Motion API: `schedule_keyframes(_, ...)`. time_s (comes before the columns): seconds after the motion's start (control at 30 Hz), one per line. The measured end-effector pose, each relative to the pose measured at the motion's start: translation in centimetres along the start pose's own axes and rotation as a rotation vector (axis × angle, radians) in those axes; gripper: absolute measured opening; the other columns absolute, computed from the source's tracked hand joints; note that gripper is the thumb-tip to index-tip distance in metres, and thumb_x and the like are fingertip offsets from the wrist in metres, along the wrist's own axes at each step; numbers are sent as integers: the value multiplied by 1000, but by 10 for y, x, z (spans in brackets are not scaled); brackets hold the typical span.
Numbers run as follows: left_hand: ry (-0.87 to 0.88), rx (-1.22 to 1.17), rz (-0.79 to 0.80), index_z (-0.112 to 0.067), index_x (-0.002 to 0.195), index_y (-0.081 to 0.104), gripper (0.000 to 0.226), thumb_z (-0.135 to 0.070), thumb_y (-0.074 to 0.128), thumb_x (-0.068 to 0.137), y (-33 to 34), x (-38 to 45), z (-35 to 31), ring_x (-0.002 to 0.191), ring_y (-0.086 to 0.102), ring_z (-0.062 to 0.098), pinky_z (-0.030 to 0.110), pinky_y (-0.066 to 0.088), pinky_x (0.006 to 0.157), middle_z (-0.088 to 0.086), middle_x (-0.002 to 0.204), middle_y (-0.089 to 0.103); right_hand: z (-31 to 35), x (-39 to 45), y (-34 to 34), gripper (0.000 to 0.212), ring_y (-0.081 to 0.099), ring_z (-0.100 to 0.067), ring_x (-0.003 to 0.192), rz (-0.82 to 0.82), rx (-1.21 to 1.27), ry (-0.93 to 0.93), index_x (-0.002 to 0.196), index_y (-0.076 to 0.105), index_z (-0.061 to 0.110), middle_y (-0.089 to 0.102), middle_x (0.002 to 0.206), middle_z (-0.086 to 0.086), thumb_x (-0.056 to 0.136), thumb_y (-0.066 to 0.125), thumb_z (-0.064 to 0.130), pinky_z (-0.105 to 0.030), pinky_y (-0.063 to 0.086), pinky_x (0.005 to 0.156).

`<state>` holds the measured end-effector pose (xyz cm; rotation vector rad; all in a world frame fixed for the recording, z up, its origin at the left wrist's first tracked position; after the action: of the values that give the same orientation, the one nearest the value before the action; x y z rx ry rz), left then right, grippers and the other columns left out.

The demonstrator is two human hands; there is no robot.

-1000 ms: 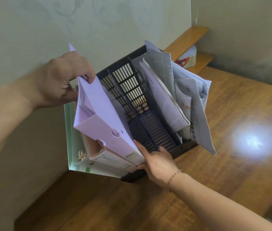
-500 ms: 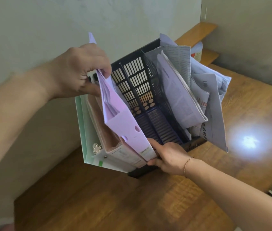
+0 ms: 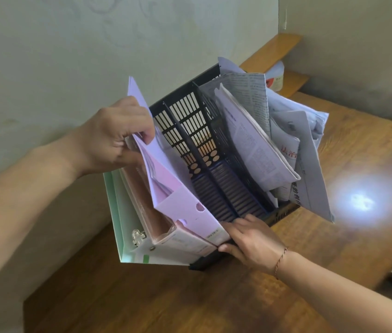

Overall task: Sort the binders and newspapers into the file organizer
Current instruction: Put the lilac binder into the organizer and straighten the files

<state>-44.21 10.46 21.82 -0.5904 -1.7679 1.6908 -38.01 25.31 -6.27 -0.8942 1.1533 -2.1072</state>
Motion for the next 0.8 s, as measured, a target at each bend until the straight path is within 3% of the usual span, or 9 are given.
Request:
schedule_keyframes(0.2,51,-43,20,0,67,58,15,-13,51,71,3,8,-12,72,37,23,33,36,62,6,69,55,4,-3,-17,54,57,-19,105,-100,195,11,132,49,12,61,123,1,98,34,51,-30,35,85)
schedule_keyframes(0.27,42,-48,20,-1,67,58,4,-4,59,70,5,6,-12,72,36,22,33,36,62,5,69,54,9,-3,-38,48,56,-22,114,-276,275,-11,127,55,11,61,126,-1,100,32,43,-35,37,94)
schedule_keyframes(0.33,13,-54,13,-2,67,59,19,12,68,61,6,1,-7,72,37,22,35,38,62,5,69,54,14,10,-64,42,55,-18,119,-463,520,52,124,60,8,62,127,-3,101,34,31,-34,40,101)
schedule_keyframes(0.37,1,-63,21,-2,68,59,26,18,72,57,7,-2,-4,71,38,23,36,38,61,5,69,55,14,26,-71,39,55,-12,120,-468,706,141,124,61,9,62,126,-1,101,36,27,-30,42,102)
schedule_keyframes(0.47,-20,-72,18,-2,68,58,35,21,78,52,7,-6,0,71,39,22,36,39,61,5,71,55,16,91,-46,39,49,-7,125,-120,1198,508,137,51,23,55,135,7,99,42,32,-33,40,108)
schedule_keyframes(0.57,-9,-98,16,-4,70,57,30,11,80,56,7,-6,0,73,38,21,33,38,62,3,73,55,3,134,-1,54,49,-24,126,142,1264,754,144,37,27,49,141,-4,94,40,48,-48,39,107)
schedule_keyframes(0.63,-2,-103,14,-5,70,57,26,4,79,59,7,-6,0,73,38,20,31,38,63,2,73,54,-11,152,17,50,48,-26,124,144,1287,889,144,37,17,49,140,-9,99,35,41,-41,38,106)
schedule_keyframes(0.7,5,-110,0,-6,71,57,22,-3,78,65,7,-6,-1,74,38,20,29,36,64,1,74,54,-21,165,31,43,51,-24,114,103,1401,1011,138,42,10,52,132,-8,102,33,31,-31,40,94)
schedule_keyframes(0.8,10,-130,-25,-4,70,57,24,-21,75,74,7,-9,0,72,39,22,32,37,64,2,74,55,-33,181,44,36,54,-25,110,31,1450,1135,127,51,4,56,126,-10,101,35,23,-31,43,93)
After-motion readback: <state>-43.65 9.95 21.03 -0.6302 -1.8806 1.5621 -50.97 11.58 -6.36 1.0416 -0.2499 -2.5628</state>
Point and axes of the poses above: each hand's wrist, its own x-axis towards the middle knuckle, its own y-axis out of the palm, z = x × y, the point moved 7 cm from there along x, towards the middle knuckle
